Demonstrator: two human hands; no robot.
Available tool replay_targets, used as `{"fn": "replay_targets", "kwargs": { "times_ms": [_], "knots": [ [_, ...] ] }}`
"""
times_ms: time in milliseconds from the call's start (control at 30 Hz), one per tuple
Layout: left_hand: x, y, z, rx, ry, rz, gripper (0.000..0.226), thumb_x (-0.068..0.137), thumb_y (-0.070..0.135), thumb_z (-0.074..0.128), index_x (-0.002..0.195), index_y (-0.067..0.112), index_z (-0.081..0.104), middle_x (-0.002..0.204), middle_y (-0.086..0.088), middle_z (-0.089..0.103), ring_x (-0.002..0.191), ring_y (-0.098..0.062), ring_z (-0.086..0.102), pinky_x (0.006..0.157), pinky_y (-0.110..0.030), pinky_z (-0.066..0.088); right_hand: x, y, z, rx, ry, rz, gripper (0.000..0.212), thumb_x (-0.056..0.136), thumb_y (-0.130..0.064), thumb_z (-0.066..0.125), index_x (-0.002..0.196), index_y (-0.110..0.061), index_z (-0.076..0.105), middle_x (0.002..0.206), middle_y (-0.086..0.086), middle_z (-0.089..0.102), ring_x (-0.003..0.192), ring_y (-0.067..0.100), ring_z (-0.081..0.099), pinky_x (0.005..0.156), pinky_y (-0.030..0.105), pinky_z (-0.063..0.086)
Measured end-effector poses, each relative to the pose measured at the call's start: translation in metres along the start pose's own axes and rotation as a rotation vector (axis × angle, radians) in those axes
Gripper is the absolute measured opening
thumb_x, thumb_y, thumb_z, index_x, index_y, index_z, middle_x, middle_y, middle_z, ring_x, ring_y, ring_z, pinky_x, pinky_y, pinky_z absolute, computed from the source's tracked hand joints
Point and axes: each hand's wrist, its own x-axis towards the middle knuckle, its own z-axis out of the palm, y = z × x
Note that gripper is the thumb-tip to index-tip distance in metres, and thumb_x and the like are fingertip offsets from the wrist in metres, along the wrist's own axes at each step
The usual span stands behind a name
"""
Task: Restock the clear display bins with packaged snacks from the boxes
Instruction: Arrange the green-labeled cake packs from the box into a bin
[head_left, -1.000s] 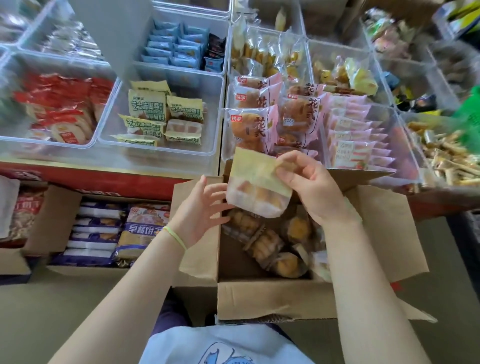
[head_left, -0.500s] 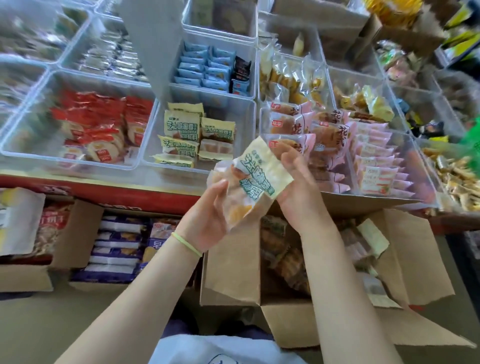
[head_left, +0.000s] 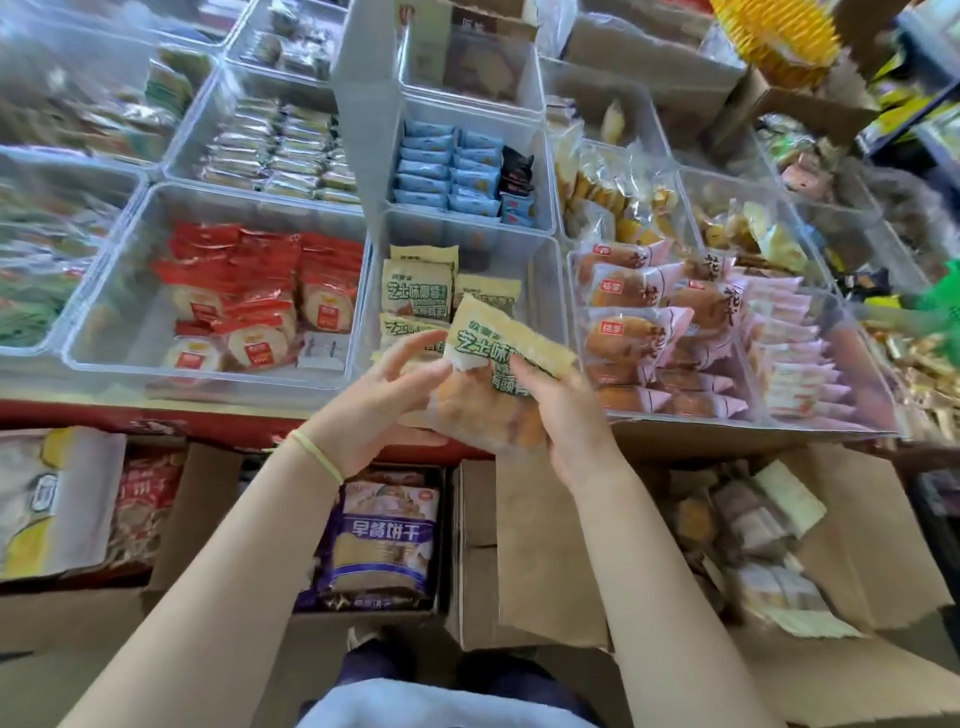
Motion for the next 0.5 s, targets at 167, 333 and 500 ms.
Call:
{"fn": "replay_targets", "kwargs": {
  "times_ms": [167, 333, 500],
  "knots": [
    [0.016, 0.004, 0.013, -0.007, 0.046, -0.03, 0.053, 0.083, 0.017, 0.076, 0.13, 0.022, 0.05, 0.12, -0.008, 0.069, 0.104, -0.028, 0.07, 0.08, -0.056, 0.058, 0.002, -0.001, 0.008, 0.073, 0.03, 0.05, 0.02, 0.093, -0.024, 0.067, 0.107, -0.013, 0.075, 0.108, 0.008, 0.076, 0.107, 0.028, 0.07, 0.099, 0.053, 0.052],
    [0.023, -0.008, 0.01, -0.098, -0.012, -0.014, 0.06, 0.078, 0.014, 0.077, 0.13, 0.004, 0.049, 0.125, -0.014, 0.066, 0.114, -0.034, 0.064, 0.095, -0.052, 0.052, 0.011, -0.004, -0.005, 0.013, 0.067, 0.021, 0.017, 0.099, -0.02, 0.062, 0.105, -0.008, 0.072, 0.103, 0.012, 0.076, 0.1, 0.029, 0.073, 0.094, 0.053, 0.056],
    [0.031, -0.008, 0.02, -0.197, 0.111, 0.001, 0.048, 0.09, 0.019, 0.069, 0.133, 0.009, 0.049, 0.119, -0.008, 0.069, 0.115, -0.03, 0.064, 0.092, -0.06, 0.051, 0.019, 0.0, 0.005, -0.038, 0.1, -0.028, 0.027, 0.089, -0.047, 0.07, 0.102, -0.022, 0.073, 0.099, -0.005, 0.077, 0.096, 0.013, 0.072, 0.088, 0.039, 0.059]
  ]
}}
